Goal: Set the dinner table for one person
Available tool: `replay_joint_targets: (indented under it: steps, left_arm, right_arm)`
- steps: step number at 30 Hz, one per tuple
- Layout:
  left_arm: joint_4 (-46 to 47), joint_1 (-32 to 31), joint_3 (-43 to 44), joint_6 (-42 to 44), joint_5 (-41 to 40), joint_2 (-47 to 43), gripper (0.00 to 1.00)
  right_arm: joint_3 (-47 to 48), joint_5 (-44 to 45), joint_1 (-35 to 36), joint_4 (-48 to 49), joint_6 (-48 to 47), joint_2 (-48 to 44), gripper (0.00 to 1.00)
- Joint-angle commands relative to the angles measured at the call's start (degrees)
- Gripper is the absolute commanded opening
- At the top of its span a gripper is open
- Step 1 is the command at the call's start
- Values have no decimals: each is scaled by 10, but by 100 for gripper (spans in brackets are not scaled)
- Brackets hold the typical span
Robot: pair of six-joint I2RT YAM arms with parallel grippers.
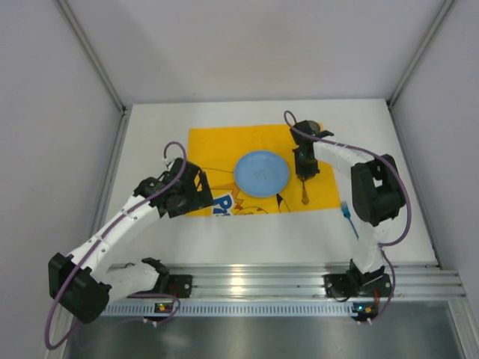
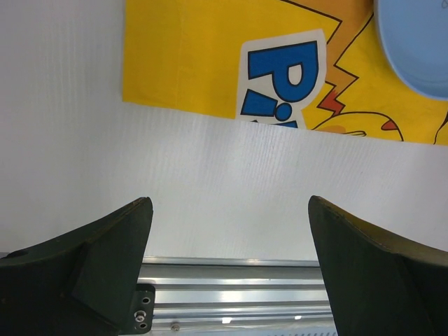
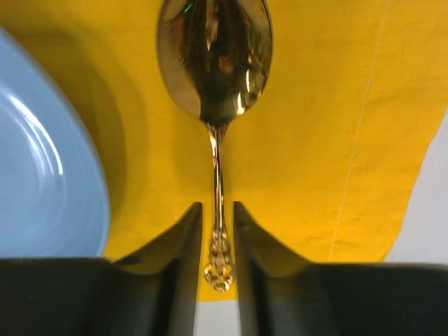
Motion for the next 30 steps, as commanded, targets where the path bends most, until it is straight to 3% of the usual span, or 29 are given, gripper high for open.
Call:
replay_joint_targets:
  steps: [1,4,6,13,21,24,30]
  left_arm:
    - [-15,-3,26,-4,-2,5,99]
    - [-17,-2,34,-1,-3,14,98]
    - [-20,-3,42,0,-5,19,99]
    - [-12,-3,40,-3,-2,29,98]
    - [46,-3,-18,-17,26,23,98]
    - [69,-3,-29,-16,39,34,98]
    - [100,-3,-33,-2,54,55,98]
  right_arm:
    - [26,22,1,20,9,2,30]
    - [26,19,2,20,11,-2,47]
    - [21,19,3,20,10,-14,53]
    - [-38,58,-5,-7,-6,-172,60]
    - [-219,23,-108,-65,44,-340,61]
    - [-285,-15,-197,-59,46,-354,47]
    - [-251,-22,-269,-60,25,-301,47]
